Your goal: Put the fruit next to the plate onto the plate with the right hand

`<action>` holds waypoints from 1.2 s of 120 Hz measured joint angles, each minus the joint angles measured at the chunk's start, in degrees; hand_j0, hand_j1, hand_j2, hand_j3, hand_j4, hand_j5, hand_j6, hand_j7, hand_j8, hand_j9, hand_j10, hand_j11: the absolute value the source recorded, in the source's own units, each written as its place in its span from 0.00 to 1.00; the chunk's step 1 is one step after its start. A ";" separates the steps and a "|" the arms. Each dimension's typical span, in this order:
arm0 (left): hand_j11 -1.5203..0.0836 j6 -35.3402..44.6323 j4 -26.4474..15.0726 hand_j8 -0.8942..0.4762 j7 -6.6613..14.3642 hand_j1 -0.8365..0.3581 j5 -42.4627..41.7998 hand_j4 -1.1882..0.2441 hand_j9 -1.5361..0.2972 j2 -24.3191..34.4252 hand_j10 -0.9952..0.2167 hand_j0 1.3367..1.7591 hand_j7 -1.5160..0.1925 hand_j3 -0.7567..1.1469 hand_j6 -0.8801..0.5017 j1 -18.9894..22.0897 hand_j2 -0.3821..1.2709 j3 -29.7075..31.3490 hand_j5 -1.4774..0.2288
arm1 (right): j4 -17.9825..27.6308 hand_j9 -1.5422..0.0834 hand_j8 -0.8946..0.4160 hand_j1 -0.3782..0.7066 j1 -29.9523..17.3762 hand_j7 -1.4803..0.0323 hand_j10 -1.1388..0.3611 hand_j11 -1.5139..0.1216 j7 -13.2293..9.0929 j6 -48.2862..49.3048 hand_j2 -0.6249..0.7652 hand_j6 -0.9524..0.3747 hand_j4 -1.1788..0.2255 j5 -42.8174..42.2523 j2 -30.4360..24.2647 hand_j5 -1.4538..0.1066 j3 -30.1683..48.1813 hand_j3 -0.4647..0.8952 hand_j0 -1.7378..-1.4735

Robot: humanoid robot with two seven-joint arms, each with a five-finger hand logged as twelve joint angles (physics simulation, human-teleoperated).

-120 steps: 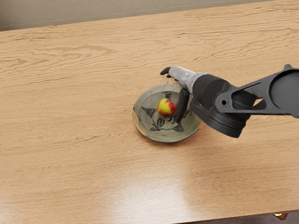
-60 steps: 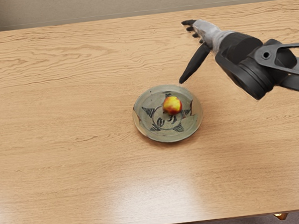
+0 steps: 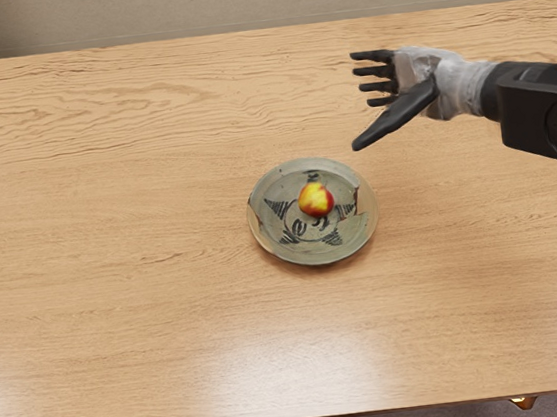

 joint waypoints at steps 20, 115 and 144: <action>0.75 0.00 0.00 0.47 0.00 0.75 -0.01 0.66 0.67 0.00 0.62 0.76 0.70 0.40 0.46 0.00 0.26 0.00 0.68 | -0.23 0.91 0.65 0.08 -9.65 0.94 0.73 0.89 0.00 15.16 0.44 0.68 0.80 6.22 -1.60 0.89 9.62 0.34 0.30; 0.75 0.00 0.00 0.47 0.00 0.75 0.01 0.66 0.67 0.00 0.62 0.76 0.70 0.40 0.46 0.00 0.26 -0.01 0.68 | -14.17 0.91 0.65 0.08 -28.57 0.94 0.73 0.89 0.00 43.06 0.44 0.68 0.81 13.54 -4.16 0.89 29.20 0.34 0.30; 0.75 0.00 0.00 0.47 0.00 0.75 0.01 0.66 0.67 0.00 0.62 0.76 0.70 0.40 0.46 0.00 0.26 0.00 0.68 | -14.03 0.91 0.65 0.08 -27.53 0.94 0.73 0.89 0.00 43.09 0.44 0.68 0.81 14.04 -4.07 0.89 27.46 0.34 0.30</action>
